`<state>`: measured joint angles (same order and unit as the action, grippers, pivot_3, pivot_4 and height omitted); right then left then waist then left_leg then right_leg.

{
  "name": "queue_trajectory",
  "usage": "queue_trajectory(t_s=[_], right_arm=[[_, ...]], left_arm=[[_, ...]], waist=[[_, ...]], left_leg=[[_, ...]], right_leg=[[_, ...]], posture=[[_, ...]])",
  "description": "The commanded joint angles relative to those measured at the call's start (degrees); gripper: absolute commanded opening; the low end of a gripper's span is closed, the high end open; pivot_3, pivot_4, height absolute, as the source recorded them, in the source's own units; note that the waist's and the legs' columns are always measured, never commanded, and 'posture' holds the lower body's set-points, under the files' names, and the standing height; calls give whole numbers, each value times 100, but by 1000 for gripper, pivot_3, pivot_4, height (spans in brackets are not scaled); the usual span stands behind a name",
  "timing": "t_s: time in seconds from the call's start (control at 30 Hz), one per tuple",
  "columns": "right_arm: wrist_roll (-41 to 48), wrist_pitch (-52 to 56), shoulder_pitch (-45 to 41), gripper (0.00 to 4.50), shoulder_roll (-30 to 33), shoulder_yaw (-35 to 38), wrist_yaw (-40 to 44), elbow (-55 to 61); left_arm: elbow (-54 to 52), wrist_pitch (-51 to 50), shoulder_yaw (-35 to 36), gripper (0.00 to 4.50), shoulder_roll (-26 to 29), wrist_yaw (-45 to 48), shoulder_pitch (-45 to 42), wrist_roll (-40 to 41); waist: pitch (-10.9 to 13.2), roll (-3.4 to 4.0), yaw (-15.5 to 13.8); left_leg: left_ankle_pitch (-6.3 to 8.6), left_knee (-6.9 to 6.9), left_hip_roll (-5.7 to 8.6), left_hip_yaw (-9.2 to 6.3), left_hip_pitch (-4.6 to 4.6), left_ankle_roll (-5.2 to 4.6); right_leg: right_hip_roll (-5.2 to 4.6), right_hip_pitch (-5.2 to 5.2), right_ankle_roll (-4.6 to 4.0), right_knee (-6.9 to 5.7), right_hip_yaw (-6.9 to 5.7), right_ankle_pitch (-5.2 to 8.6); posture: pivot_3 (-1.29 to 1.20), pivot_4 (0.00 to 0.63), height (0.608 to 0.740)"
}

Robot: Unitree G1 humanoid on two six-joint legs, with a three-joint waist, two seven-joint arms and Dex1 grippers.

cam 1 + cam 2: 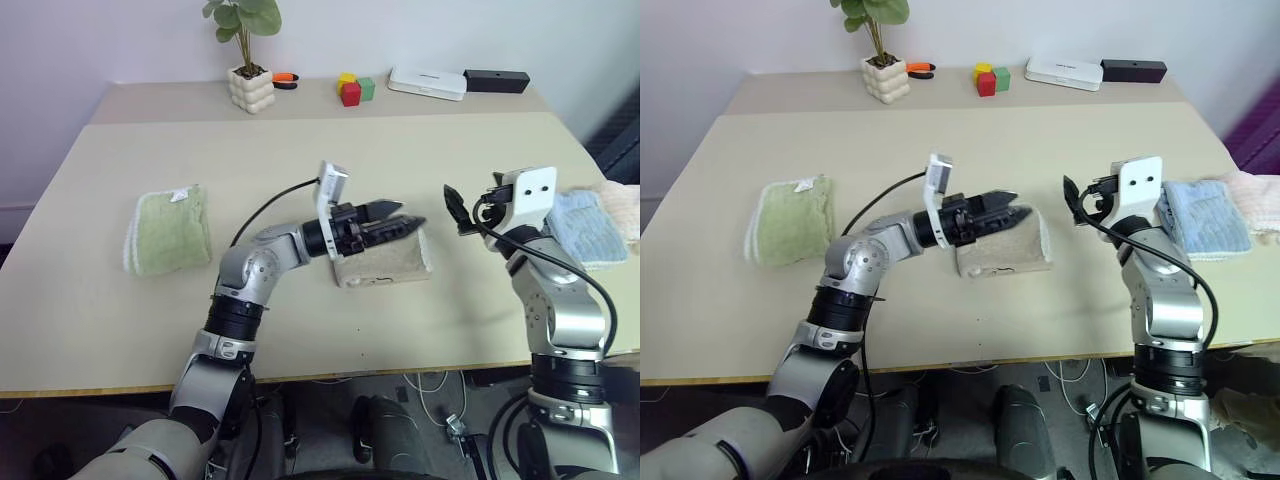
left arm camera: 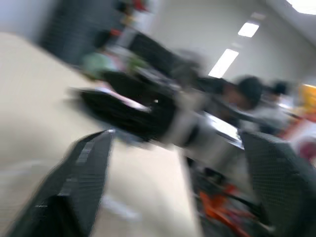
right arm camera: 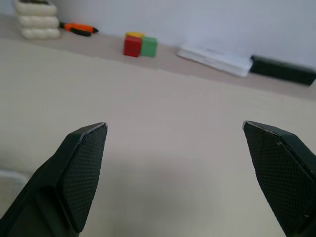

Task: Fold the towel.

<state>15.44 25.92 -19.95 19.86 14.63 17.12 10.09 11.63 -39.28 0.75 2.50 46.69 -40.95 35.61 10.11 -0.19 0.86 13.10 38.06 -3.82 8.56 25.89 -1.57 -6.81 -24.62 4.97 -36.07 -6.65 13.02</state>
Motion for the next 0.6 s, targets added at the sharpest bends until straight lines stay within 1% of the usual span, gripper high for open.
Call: queue_trajectory(t_s=[0.03,0.1,0.17,0.2,0.43,0.6], right_arm=[[204,154,277,2615,-281,-340,-32,611],[268,240,325,1556,-490,-478,-126,785],[314,250,266,421,-608,-505,-204,844],[297,252,208,31,-653,-547,-238,827],[44,118,116,31,-902,-942,-460,572],[-254,-143,290,31,-936,-1262,-439,259]], left_arm=[[-254,212,265,2089,64,-292,268,13],[-346,335,329,996,-89,-613,445,-8],[-408,425,335,9,-249,-891,538,-26],[-366,539,299,0,-338,-1039,545,-116],[43,982,-69,0,-512,-1340,523,-673],[473,1157,-207,0,-719,-1599,451,-983]], waist=[[0,1,-4],[0,0,-18],[0,0,-56],[1,-1,-85],[0,0,-105],[0,0,-116]], left_leg=[[0,-2,0,0,-1,0],[0,-4,0,2,-1,1],[0,4,2,1,6,1],[0,10,5,-3,11,0],[2,15,8,-14,14,-4],[1,14,8,-14,15,-3]], right_leg=[[0,-1,0,-3,0,0],[0,-1,0,-2,0,0],[-2,0,1,-2,-1,-1],[-2,0,1,-2,0,-1],[1,3,-1,2,-2,0],[3,3,0,0,-3,0]], posture=[[0,150,740],[0,150,740],[0,150,740],[0,150,740],[0,150,740],[0,150,740]])
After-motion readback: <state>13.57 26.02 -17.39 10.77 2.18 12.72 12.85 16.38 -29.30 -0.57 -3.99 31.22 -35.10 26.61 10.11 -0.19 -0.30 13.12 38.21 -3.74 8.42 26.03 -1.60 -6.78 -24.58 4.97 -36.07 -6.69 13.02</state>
